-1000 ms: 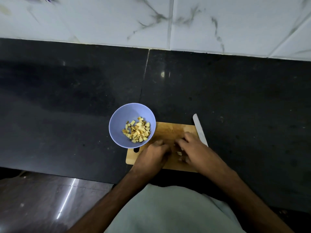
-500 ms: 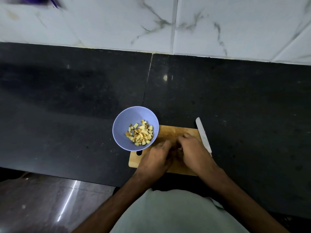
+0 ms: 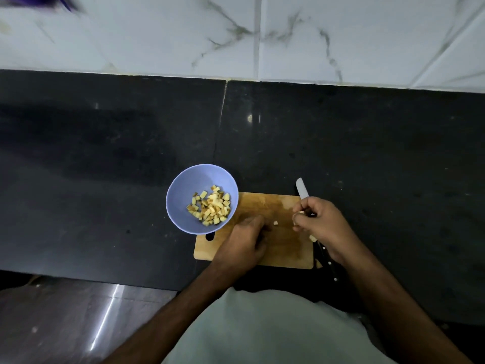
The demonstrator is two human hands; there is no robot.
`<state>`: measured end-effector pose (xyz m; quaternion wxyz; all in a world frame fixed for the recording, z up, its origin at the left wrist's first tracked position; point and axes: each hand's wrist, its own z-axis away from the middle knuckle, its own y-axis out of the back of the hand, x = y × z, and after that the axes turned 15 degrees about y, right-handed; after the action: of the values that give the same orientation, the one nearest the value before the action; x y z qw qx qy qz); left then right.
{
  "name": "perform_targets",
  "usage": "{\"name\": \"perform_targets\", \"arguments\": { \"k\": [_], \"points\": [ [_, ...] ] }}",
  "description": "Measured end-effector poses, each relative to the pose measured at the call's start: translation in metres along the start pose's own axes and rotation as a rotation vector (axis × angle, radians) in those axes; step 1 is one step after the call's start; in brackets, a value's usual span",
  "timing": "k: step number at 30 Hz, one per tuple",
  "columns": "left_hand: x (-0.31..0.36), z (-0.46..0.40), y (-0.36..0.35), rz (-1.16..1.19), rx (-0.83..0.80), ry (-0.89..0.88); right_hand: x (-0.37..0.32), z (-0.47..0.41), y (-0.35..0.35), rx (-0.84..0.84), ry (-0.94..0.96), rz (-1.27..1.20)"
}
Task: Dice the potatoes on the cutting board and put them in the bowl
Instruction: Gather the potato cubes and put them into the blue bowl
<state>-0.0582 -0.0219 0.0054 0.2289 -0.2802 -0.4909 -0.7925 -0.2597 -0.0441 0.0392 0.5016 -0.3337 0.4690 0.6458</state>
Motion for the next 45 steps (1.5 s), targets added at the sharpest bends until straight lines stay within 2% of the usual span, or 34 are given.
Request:
{"name": "perform_targets", "arguments": {
  "k": [5, 9, 13, 15, 17, 19, 24, 34, 40, 45],
  "points": [
    [0.014, -0.008, -0.002, -0.092, 0.031, -0.042, 0.000, 0.003, -0.004, 0.073, -0.123, -0.491],
    [0.025, -0.019, -0.004, -0.250, 0.018, -0.059, 0.002, 0.006, -0.001, 0.148, -0.174, -0.591],
    [0.027, -0.027, -0.007, -0.327, -0.004, -0.075, 0.007, 0.012, 0.009, 0.175, -0.137, -0.373],
    [0.026, -0.030, -0.008, -0.334, -0.004, -0.069, 0.011, 0.018, 0.019, 0.135, -0.028, -0.093],
    [0.027, -0.033, -0.008, -0.348, -0.003, -0.062, 0.015, 0.023, 0.030, 0.070, 0.131, 0.296],
    [0.029, -0.034, -0.008, -0.360, -0.007, -0.060, 0.019, 0.025, 0.037, -0.024, 0.231, 0.556],
    [0.030, -0.034, -0.012, -0.395, -0.040, -0.056, 0.027, 0.029, 0.034, -0.192, 0.236, 0.814],
    [0.036, -0.032, -0.006, -0.504, 0.039, -0.129, 0.024, 0.021, 0.029, -0.271, 0.245, 0.817],
    [0.043, -0.033, -0.004, -0.328, 0.064, -0.012, 0.019, 0.019, 0.020, -0.275, 0.259, 0.802],
    [0.037, -0.030, -0.001, -0.225, 0.007, 0.004, 0.016, 0.020, 0.012, -0.160, 0.295, 0.580]
  ]
}}
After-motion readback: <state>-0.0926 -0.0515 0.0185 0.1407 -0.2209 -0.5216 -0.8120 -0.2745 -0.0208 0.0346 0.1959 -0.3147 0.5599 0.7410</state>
